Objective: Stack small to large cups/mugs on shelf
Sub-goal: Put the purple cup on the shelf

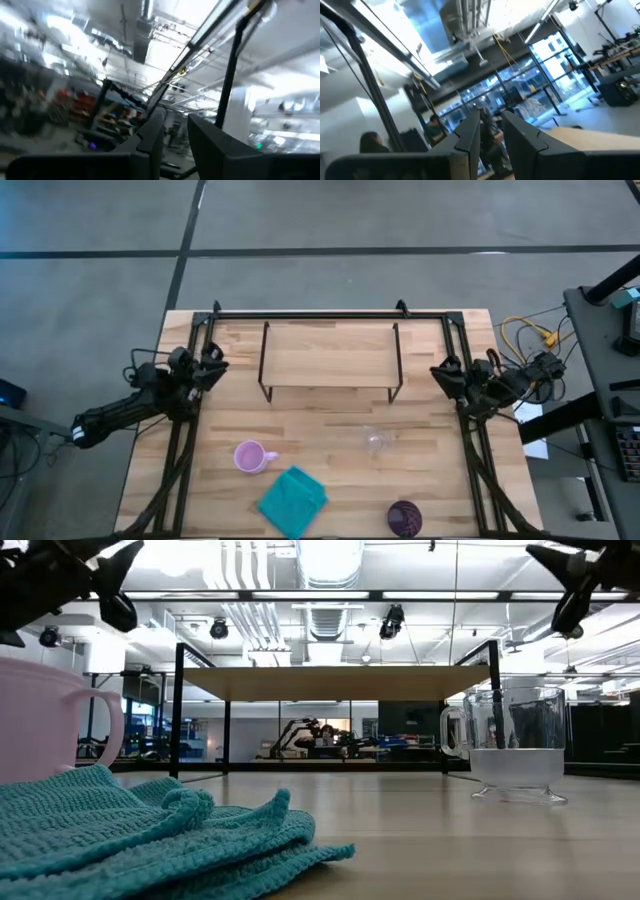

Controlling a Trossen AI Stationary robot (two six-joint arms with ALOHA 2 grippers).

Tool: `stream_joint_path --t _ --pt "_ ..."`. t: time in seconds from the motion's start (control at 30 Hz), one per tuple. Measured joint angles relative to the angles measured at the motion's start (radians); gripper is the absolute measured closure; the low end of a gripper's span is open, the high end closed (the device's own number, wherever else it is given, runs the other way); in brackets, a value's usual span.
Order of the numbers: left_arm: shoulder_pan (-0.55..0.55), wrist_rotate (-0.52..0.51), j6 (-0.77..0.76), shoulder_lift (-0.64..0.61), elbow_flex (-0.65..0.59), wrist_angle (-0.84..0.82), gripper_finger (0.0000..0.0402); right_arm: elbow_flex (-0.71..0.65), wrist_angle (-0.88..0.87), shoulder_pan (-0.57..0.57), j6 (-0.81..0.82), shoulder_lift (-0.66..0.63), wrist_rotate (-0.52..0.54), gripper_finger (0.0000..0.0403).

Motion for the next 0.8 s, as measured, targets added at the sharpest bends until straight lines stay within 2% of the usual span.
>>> stream_joint_path --t 0.13,0.27,0.57,0.8 --pt "0.0 0.043 -0.179 0.017 0.001 -0.001 0.0327 0.062 -0.024 0.0 -0.034 0.013 -0.023 0.0326" --pt "0.0 0.117 -0.289 0.043 0.031 -0.003 0.0327 0.194 -0.133 0.0 -0.11 0.059 -0.027 0.0326" --pt "0.0 0.14 -0.293 0.149 0.166 0.003 0.0327 0.637 -0.592 0.0 -0.155 0.278 -0.028 0.0326" --pt "0.0 0.213 -0.291 0.272 0.358 0.001 0.0327 0.92 -0.8 0.0 -0.159 0.476 -0.026 0.0326"
